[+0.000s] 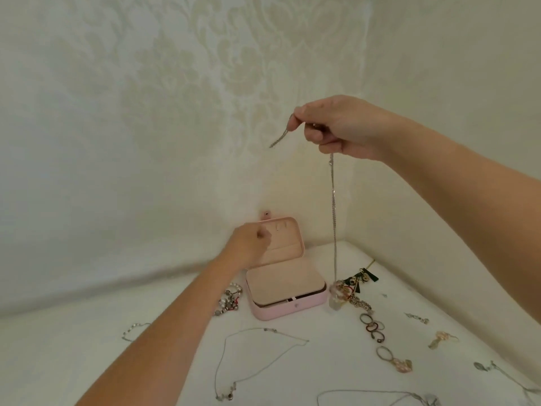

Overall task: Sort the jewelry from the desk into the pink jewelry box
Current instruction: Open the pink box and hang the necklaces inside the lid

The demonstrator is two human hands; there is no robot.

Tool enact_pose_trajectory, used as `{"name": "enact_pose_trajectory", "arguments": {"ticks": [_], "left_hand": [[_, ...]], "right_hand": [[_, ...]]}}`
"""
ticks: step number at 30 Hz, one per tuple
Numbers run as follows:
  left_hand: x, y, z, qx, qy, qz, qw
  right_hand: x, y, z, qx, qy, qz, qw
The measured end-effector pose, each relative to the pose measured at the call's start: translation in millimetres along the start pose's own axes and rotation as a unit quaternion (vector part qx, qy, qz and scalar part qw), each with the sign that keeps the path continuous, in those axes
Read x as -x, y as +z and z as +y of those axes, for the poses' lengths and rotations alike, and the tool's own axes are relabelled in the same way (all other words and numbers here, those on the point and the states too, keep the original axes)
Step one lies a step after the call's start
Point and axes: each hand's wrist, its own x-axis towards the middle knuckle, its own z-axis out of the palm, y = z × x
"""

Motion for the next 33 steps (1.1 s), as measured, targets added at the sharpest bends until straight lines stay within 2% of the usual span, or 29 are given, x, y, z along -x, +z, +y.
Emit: {"name": "enact_pose_trajectory", "arguments": {"ticks": [4,6,10,16,20,26,33], "left_hand": [[-5.1,37.2,-32.8,-0.216,0.018,0.095,0.972],[-6.2,49.8,-38.7,-0.291,0.03,0.099,0.951],[-7.8,72.1,-47.9,-0.363,0.028,0.087,0.927],[-17.5,90.0,-65.5,-0.32,0.043,0.191,0.927],[-21.3,93.2,-63.2,-0.322,0.051,0.193,0.925],[-24.2,98.5,-65.6,-0.295,0.071,0.234,0.924],[-25.4,101.7,-67.2,-0.256,0.103,0.264,0.924]], "right_hand": [[-16.4,-15.7,-0.9,0.039,0.005,0.024,0.999],[-26.8,-22.0,-1.3,0.042,0.002,0.031,0.999],[-54.0,-25.2,-4.2,0.034,-0.01,0.046,0.998],[-89.8,-16.4,2.6,0.011,-0.023,0.051,0.998],[-111.6,-11.7,6.4,-0.018,-0.019,0.075,0.997],[-131.6,-5.9,19.8,-0.039,-0.015,0.065,0.997],[-143.4,9.0,22.8,-0.109,-0.067,0.078,0.989]]}}
